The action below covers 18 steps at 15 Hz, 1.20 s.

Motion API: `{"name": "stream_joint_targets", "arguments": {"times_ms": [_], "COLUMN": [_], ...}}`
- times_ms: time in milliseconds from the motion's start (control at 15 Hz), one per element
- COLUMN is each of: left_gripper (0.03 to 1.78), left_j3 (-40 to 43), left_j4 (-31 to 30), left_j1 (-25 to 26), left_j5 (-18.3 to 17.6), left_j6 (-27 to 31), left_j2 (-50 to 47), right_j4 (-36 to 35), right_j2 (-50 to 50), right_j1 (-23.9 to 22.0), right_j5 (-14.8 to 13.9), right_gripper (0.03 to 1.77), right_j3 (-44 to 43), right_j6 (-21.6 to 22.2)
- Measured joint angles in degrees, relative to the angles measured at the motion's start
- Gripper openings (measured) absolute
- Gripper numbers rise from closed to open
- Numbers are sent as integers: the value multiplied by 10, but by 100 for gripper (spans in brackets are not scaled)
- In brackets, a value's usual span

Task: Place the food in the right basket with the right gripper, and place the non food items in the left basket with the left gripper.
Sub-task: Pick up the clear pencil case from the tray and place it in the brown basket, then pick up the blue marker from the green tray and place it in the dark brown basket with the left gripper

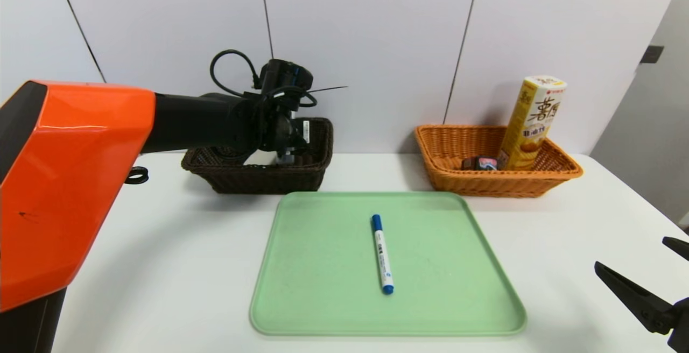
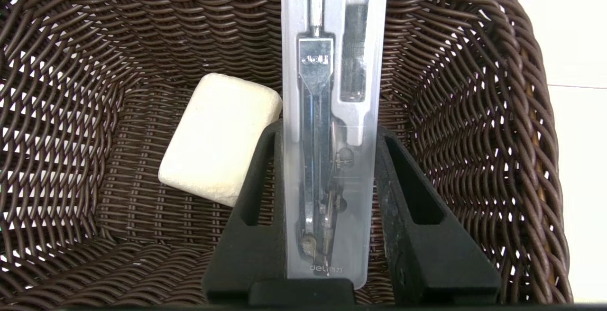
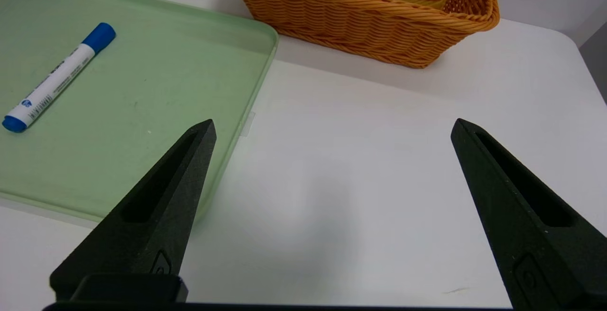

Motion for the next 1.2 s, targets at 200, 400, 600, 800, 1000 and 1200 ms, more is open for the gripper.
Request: {"name": "stream_joint_targets", "arguments": {"times_ms": [200, 400, 600, 800, 1000, 1200], "left_gripper": [76, 106, 127, 141, 150, 156], "left_j3": [0, 0, -1, -11, -14, -6], "left_j4": [9, 12, 12, 12, 15, 21], "left_j1": [2, 3, 3, -2, -35, -95], "left_j5": [-1, 0, 1, 1, 5, 37], "left_j6": [2, 2, 3, 5, 2, -7], "left_j2": [0, 0, 0, -13, -49, -79], "right_j4": [0, 0, 0, -1, -1, -1], "right_j2": [1, 1, 1, 1, 0, 0], "right_j1": [0, 0, 0, 0, 0, 0], "right_j5": [0, 0, 0, 0, 1, 0], "right_gripper": [171, 171, 171, 171, 171, 171], "right_j3": [0, 0, 0, 0, 1, 1], "right_j6": [0, 0, 0, 0, -1, 0]}}
